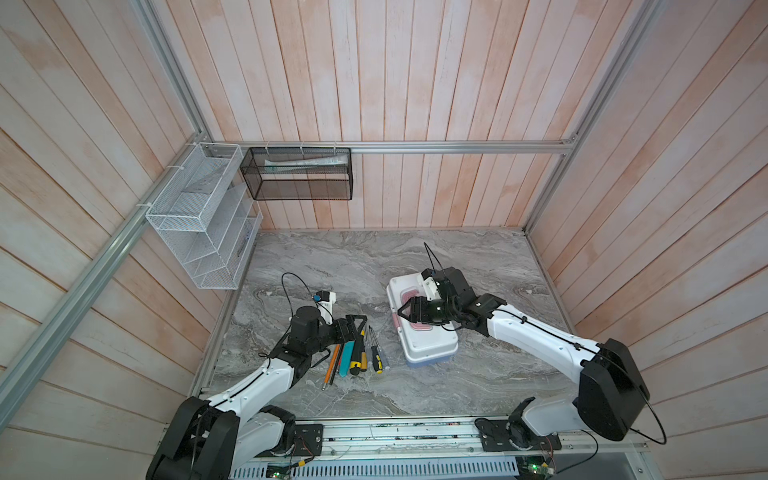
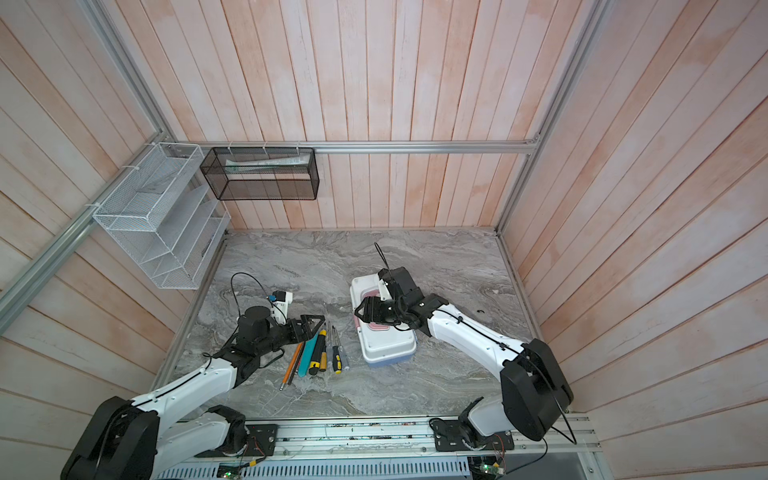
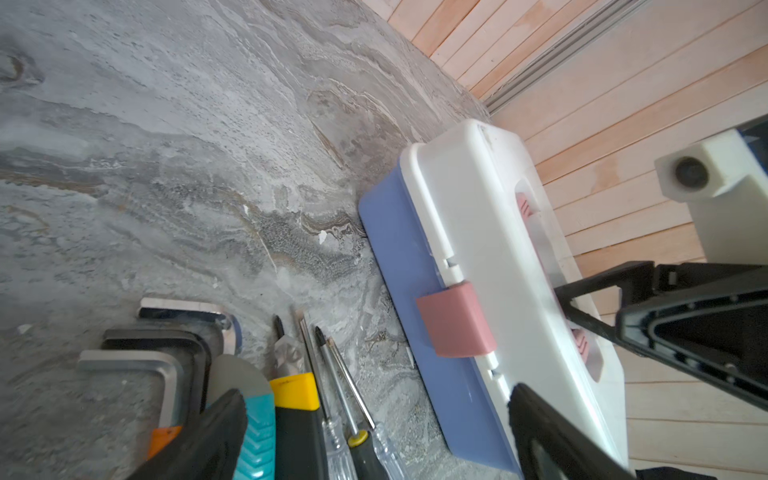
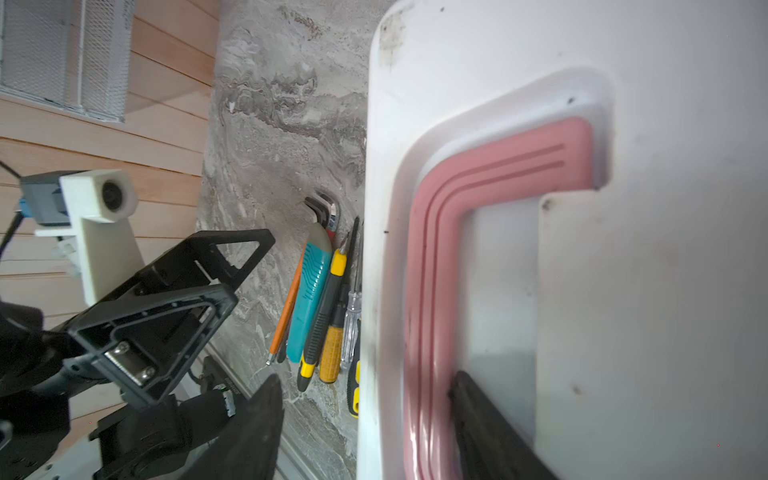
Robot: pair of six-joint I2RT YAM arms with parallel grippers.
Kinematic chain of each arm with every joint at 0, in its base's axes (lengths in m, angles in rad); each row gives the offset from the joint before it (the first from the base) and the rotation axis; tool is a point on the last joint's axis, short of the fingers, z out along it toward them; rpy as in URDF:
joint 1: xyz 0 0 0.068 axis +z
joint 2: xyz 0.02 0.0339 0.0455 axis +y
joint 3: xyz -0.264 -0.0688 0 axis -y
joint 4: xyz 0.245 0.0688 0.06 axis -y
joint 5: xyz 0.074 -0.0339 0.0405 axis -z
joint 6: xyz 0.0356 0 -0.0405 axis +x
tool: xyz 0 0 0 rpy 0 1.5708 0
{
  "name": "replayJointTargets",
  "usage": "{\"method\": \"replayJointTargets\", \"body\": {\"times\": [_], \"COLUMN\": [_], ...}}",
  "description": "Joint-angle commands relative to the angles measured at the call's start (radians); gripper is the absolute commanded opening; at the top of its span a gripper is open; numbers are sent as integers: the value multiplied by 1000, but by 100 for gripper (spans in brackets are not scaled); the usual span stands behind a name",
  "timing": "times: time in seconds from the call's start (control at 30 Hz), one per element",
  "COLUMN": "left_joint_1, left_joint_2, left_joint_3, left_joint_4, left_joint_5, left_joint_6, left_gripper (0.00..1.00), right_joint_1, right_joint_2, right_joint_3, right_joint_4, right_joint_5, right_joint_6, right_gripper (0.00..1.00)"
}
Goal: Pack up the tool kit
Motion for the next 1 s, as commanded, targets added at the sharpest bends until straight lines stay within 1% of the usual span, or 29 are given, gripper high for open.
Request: {"method": "replayJointTargets", "body": {"times": [0.0,0.13,0.2,0.4,0.43,0.47,0.53,0.6,0.63,0.8,0.93,0.97], "left_joint_1": [-32,-63,-77,-115,-118,-121,-122,-122,-122,-123,-125,-126], "left_joint_2": [35,79,96,145,154,163,180,194,201,234,257,260], "left_joint_3": [53,65,72,96,104,111,128,144,151,167,171,172], "left_joint_4": [30,48,50,63,62,58,40,31,22,25,42,43], "left_joint_5": [11,0,-6,-27,-29,-36,-58,-67,-77,-85,-85,-90], "left_joint_6": [35,28,28,35,35,34,31,31,25,-8,-27,-30], "left_gripper": [100,100,100,100,100,100,100,100,100,100,100,100], "right_joint_1": [-16,-56,-71,-80,-81,-80,-75,-67,-66,-53,-27,-23], "right_joint_2": [-34,-83,-103,-123,-123,-124,-128,-124,-118,-59,16,33], "right_joint_3": [-100,-222,-255,-264,-251,-229,-131,-39,-6,118,208,225], "right_joint_4": [171,410,482,549,528,471,258,88,32,-149,-261,-277], "right_joint_5": [-184,-285,-309,-356,-353,-333,-227,-119,-82,35,110,113], "right_joint_6": [74,177,210,230,221,198,88,-9,-33,-112,-156,-167], "right_gripper": [60,55,54,50,49,48,48,50,52,56,57,56]}}
